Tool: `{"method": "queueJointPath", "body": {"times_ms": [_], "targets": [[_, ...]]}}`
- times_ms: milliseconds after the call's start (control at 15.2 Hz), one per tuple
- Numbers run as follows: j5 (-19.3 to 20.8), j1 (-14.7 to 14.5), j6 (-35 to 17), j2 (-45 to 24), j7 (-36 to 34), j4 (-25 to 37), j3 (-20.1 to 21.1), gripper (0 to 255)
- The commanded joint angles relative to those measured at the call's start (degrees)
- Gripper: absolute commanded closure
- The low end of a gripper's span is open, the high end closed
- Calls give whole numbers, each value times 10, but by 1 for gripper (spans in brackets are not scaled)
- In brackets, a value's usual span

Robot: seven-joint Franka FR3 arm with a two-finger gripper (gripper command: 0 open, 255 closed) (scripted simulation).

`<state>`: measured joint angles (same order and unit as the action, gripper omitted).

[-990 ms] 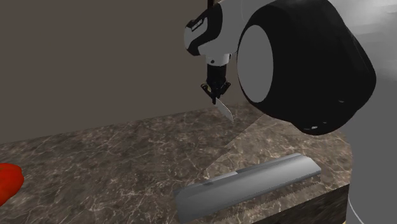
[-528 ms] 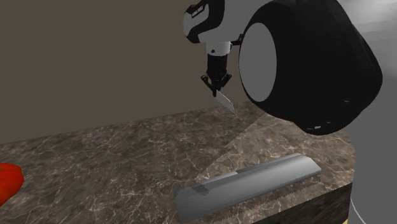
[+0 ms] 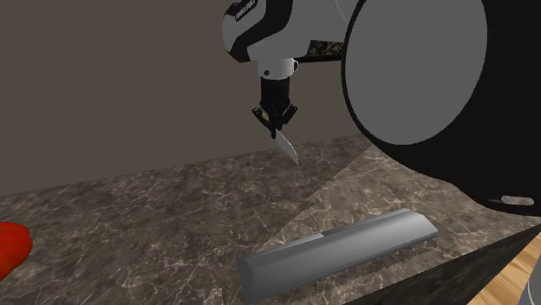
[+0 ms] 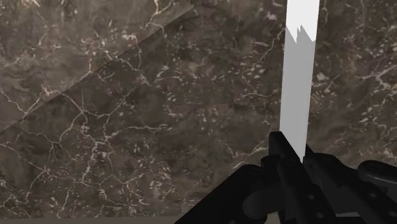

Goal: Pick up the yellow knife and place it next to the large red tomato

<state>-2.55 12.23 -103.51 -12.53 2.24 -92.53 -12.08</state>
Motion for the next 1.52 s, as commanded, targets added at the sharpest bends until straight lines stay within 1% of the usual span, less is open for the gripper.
{"method": "queueJointPath", "body": {"times_ms": [0,330,726,1056,1452], "targets": [[6,-17,-4,22,-26,-24,9,255],[15,-55,-16,61,-92,-75,35,255],[20,-99,-24,89,-172,-110,70,255],[21,-134,-27,98,-238,-121,101,255],[21,-176,-26,90,-318,-112,139,255]]}}
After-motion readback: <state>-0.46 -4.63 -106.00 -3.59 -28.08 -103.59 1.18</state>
